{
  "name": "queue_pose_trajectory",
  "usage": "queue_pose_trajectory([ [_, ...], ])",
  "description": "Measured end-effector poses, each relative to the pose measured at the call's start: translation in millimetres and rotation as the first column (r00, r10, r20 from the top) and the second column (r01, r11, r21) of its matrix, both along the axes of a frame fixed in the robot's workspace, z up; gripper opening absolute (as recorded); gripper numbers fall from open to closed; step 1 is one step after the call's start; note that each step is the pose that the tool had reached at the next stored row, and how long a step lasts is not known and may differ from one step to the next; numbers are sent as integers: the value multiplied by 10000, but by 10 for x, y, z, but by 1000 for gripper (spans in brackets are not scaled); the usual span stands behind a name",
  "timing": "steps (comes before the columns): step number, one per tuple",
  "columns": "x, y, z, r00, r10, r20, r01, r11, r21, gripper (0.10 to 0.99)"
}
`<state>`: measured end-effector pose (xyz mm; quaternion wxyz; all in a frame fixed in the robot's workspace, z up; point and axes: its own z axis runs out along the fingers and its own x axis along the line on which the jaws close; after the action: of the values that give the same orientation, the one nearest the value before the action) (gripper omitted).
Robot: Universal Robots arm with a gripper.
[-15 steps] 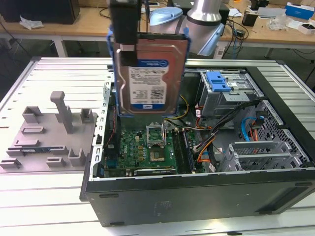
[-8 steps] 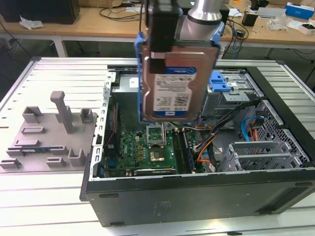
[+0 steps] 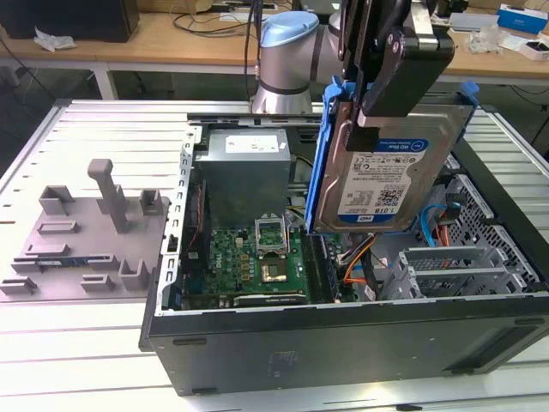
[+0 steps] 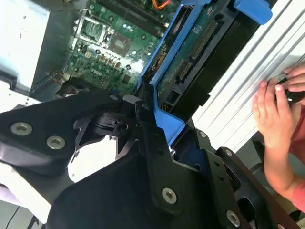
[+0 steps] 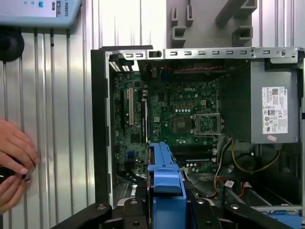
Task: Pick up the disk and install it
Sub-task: 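Pick up the disk, then insert the disk into the insertion slot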
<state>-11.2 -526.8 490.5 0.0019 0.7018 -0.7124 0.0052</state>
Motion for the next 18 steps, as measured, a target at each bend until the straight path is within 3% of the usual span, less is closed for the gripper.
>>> queue_pose_trajectory([
  [16, 8, -3, -4, 10000, 1, 0, -1, 10000, -1, 369],
  [18, 50, -3, -5, 10000, 7, 1, -7, 10000, -1, 369],
])
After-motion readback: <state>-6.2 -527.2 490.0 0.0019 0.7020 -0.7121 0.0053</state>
